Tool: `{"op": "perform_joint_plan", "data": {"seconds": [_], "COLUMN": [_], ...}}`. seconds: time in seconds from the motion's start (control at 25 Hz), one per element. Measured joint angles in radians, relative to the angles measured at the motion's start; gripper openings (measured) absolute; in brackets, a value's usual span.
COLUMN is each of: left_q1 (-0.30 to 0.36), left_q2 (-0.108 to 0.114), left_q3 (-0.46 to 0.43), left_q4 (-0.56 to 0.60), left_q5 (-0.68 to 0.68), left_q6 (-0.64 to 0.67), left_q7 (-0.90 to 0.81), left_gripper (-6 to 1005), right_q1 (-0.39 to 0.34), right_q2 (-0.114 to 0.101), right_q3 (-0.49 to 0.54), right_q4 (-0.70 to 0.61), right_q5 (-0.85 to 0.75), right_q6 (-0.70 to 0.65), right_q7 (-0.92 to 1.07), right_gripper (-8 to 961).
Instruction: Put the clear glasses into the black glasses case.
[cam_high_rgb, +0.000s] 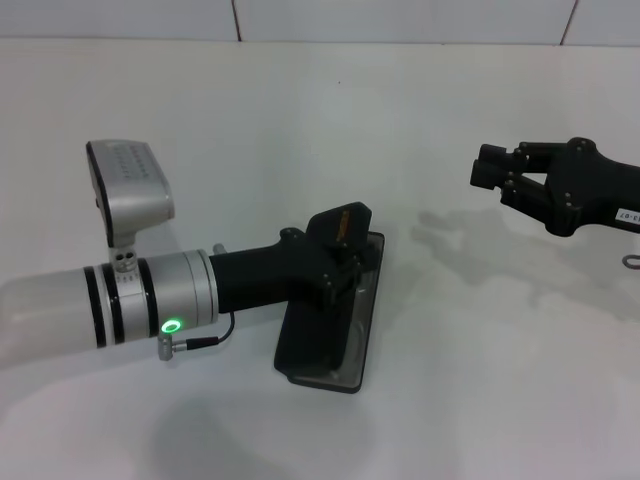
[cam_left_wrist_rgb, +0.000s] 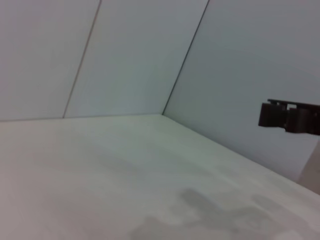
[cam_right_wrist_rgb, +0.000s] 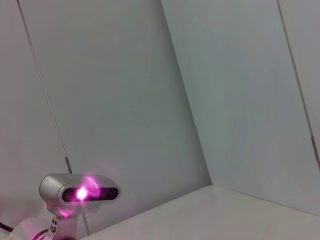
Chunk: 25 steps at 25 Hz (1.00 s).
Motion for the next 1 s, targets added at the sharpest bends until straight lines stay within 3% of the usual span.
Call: {"op": "perform_joint_plan", "data": {"seconds": [0.68,0.8,1.0], "left_q1": [0.000,0.017,0.105], "left_q2": [-0.001,0.002,0.014], "left_q3": [0.030,0.034,0.031], "left_q4": [-0.010,0.053,0.314], "left_q5": [0.003,-0.012,-0.029], "left_q6": [-0.002,0.054,0.187], "left_q7": [0.010,0.007,0.004], "left_gripper": [128,130,133], "right_q1": [0.009,0.007,0.004], "right_q2": [0.000,0.000,-0.002], "right_q3": [0.000,0.000,0.000], "right_q4": [0.006,0.006,0.003], "right_q5": [0.000,0.000,0.000], "right_q6": [0.000,-0.001,-0.010], "right_q7": [0.000,0.000,0.000], "right_gripper": [196,196,195]}}
